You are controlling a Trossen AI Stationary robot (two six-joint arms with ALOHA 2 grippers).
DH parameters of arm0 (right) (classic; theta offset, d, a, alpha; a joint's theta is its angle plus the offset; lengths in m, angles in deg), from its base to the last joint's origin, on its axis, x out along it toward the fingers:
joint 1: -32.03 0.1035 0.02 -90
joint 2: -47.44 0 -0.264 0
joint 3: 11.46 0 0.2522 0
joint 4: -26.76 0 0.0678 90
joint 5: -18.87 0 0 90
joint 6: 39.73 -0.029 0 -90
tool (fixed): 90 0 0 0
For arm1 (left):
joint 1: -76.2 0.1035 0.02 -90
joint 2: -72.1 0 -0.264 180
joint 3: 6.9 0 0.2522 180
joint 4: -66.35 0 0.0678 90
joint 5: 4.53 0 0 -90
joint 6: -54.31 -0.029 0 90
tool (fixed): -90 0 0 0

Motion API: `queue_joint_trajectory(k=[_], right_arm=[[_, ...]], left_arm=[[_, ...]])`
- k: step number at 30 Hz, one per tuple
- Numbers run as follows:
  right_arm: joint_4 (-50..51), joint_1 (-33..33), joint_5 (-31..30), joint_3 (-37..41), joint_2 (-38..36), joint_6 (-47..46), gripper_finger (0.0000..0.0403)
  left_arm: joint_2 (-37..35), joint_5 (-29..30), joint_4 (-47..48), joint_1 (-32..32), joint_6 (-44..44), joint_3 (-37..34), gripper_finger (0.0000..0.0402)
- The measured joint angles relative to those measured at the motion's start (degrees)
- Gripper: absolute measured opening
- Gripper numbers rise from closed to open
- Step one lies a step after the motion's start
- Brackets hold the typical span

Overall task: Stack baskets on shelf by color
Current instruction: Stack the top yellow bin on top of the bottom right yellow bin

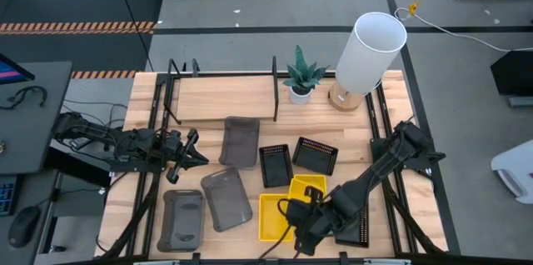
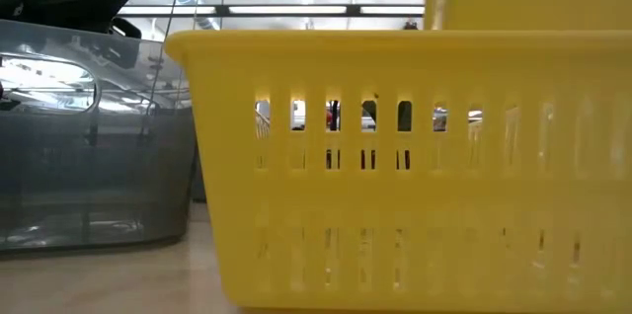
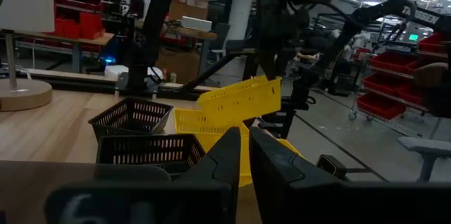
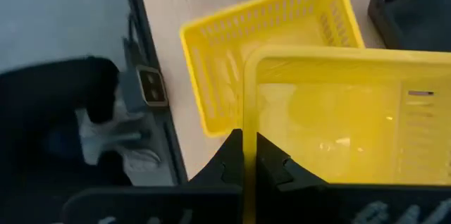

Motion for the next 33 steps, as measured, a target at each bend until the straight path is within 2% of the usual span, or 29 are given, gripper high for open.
queue_joint_trajectory(k=[10, 21, 27, 33], right_arm=[[7.48, 0.91, -2.04, 1.06, 0.95, 1.42, 0.0007], [5.80, 0.93, -2.30, 5.79, 0.93, 1.38, 0.0014], [5.73, 0.93, -2.28, 7.39, 0.93, 1.34, 0.0037], [2.78, 0.91, -2.30, 9.74, 0.93, 1.38, 0.0080]], left_arm=[[0.00, 0.00, 0.02, 0.00, 0.02, 0.00, 0.0028], [0.00, 0.01, -0.03, -0.01, 0.00, 0.01, 0.0038], [0.00, 0.01, -0.03, -0.01, 0.00, 0.02, 0.0029], [0.00, 0.00, -0.04, 0.00, 0.00, 0.02, 0.0033]])
